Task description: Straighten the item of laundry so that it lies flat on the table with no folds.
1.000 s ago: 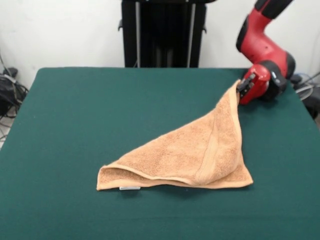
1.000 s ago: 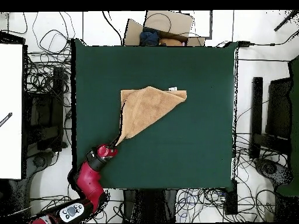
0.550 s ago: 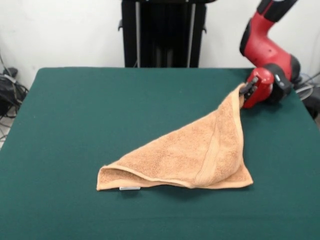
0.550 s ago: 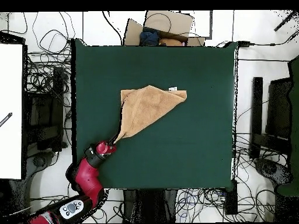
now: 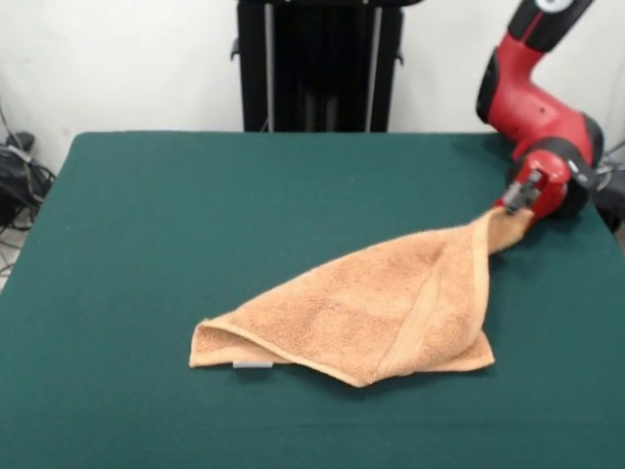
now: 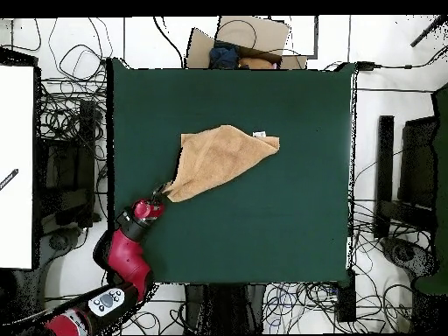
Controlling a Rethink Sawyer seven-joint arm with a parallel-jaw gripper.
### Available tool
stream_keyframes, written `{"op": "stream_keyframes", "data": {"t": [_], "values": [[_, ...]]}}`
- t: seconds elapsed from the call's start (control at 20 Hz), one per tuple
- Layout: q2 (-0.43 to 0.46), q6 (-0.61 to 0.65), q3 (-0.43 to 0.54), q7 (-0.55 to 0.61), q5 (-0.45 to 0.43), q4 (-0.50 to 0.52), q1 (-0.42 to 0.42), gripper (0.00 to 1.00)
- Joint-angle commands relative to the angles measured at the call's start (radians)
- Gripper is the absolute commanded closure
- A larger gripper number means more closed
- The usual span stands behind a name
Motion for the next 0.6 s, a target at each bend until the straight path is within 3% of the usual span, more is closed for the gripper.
{"op": "stream_keyframes", "data": {"t": [0.05, 0.15, 0.3, 0.6], "values": [[0.199, 0.145, 0.163, -0.011, -0.253, -0.228, -0.061, 0.00], [0.188, 0.180, 0.143, -0.025, -0.323, -0.216, -0.078, 0.00], [0.164, 0.219, 0.162, -0.105, -0.353, -0.224, -0.107, 0.00], [0.196, 0.244, 0.214, -0.235, -0.375, -0.353, -0.146, 0.00]]}}
